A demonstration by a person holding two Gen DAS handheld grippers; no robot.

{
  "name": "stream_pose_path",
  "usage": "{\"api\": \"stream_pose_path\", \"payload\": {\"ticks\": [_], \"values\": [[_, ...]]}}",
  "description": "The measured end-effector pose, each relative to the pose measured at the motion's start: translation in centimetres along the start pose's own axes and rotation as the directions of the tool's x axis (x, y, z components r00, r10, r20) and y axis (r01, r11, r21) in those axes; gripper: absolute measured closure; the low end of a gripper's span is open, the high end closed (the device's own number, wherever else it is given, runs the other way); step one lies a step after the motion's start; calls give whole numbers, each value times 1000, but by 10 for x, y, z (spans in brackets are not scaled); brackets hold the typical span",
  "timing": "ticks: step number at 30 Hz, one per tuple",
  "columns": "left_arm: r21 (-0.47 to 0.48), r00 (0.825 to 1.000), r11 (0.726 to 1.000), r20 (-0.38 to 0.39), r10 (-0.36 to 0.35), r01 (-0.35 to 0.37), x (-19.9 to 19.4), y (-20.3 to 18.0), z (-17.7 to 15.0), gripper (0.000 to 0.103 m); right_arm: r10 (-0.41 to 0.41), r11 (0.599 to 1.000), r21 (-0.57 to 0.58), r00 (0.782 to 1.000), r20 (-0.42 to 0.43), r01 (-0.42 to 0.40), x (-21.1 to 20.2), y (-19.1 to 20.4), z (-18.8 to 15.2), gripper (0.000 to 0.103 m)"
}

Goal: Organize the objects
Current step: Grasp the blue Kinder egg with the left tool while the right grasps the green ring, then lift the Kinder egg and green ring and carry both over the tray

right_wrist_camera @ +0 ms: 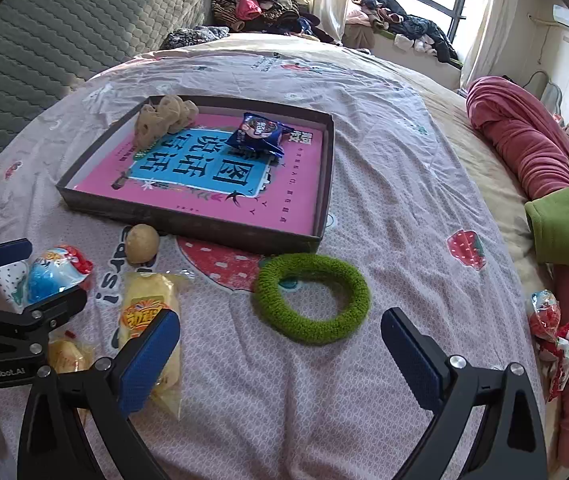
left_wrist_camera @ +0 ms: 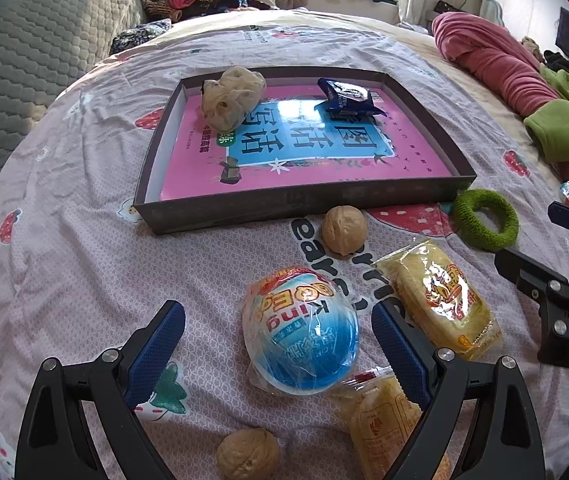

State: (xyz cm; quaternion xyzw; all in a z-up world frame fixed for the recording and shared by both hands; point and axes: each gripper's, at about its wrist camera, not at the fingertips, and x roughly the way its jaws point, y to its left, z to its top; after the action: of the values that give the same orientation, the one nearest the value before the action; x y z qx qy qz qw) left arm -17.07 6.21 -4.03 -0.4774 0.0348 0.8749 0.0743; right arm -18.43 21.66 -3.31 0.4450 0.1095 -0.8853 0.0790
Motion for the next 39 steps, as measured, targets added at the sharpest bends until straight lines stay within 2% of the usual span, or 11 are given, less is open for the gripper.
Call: {"api": "stream_pose_path", "payload": {"ticks": [17,19,21,25,26,30,36,39], "values": [[-13,1000,1000,-30,7,-8,24,7,1,9,-19,1000,6,996,-84,20,53,-11,3,4],[-16,999,1000,-35,10,-10,26,8,1,12,-8,1000,18,995,-103,9,60,-14,2,11],[-17,999,1000,-39,12,-13,27,9,0,23,19,999,52,993,-113,-13,64,-19,1,17],[-14,999,1000,-47,6,-7,29,8,0,38,39,997,68,992,-116,-31,65,-22,-1,31],[-13,999,1000,-48,8,-8,29,7,0,44,47,997,70,992,-115,-39,64,-22,-1,37],[-13,999,1000,-47,3,-3,27,6,-1,48,44,997,60,993,-112,-38,60,-22,-1,63],[-26,1000,1000,-30,-10,9,20,5,-2,48,56,996,71,995,-87,-50,49,-26,-2,78],[-31,1000,999,-23,-10,9,17,5,0,49,79,995,71,995,-68,-74,41,-26,-2,82]]}}
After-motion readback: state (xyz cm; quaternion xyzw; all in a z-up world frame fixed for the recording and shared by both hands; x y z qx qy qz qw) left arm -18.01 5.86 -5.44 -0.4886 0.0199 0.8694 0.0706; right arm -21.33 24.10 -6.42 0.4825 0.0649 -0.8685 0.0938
